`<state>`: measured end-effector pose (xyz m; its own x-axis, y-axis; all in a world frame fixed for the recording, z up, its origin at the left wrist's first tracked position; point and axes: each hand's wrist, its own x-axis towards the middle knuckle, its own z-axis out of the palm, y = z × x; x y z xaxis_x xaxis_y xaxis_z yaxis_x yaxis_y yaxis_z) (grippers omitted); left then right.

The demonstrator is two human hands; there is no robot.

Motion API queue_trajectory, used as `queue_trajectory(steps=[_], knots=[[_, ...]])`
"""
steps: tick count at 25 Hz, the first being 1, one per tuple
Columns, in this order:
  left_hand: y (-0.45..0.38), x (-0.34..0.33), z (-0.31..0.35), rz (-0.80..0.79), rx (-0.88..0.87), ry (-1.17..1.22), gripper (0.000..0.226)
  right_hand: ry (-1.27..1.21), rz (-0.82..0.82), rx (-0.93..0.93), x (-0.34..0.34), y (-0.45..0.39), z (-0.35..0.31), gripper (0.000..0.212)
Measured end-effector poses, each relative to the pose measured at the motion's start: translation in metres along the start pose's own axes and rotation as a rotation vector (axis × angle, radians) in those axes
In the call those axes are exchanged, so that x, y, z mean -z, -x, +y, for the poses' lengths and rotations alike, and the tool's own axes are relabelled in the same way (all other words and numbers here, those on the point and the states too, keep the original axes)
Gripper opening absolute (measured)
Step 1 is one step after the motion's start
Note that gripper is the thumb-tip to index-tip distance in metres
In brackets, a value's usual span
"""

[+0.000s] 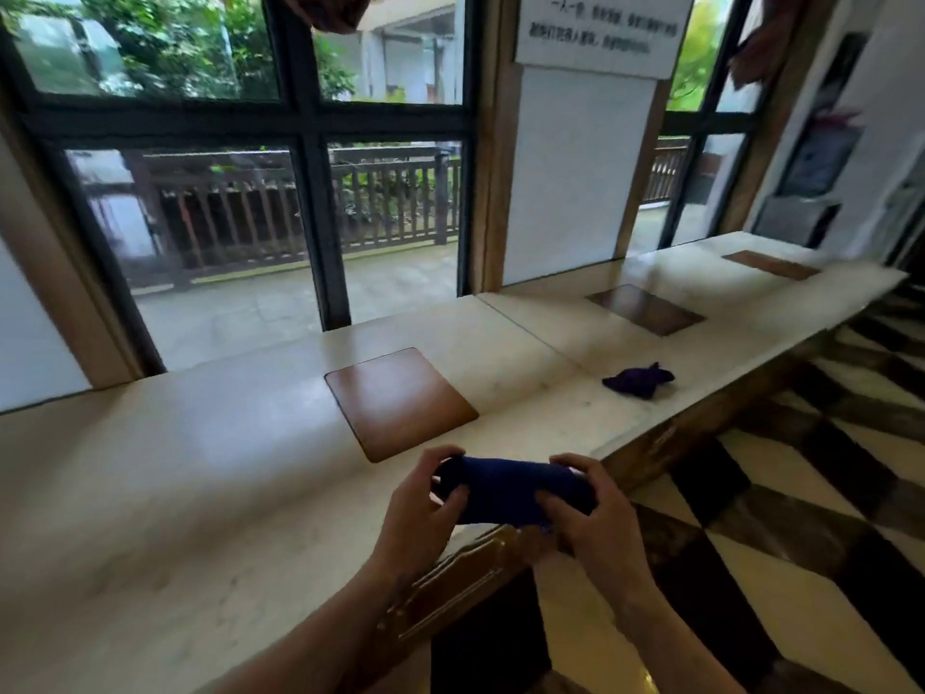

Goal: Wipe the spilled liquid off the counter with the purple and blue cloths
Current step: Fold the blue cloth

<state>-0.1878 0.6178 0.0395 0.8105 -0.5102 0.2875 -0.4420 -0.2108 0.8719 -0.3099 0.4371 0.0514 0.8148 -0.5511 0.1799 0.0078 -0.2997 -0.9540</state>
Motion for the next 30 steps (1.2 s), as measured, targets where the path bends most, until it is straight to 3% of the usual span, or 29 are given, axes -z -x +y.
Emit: queue_trajectory(steps=[4,9,23,30], knots=[[-0.045,-0.081,0.041,-0.116,-0.085,0.059,0.043,0.016,0.183,0.010,0.087,-0.019,0.011,0.037],[-0.101,-0.149,0.063,-0.228,-0.150,0.103,0.034,0.047,0.314,-0.007,0.147,-0.052,0.030,0.034],[-0.309,-0.308,0.050,-0.470,-0.205,0.233,0.039,0.124,0.541,-0.114,0.254,-0.226,0.093,0.032],[-0.383,-0.394,0.049,-0.474,-0.139,0.298,0.030,0.170,0.548,-0.134,0.318,-0.301,0.129,0.033]])
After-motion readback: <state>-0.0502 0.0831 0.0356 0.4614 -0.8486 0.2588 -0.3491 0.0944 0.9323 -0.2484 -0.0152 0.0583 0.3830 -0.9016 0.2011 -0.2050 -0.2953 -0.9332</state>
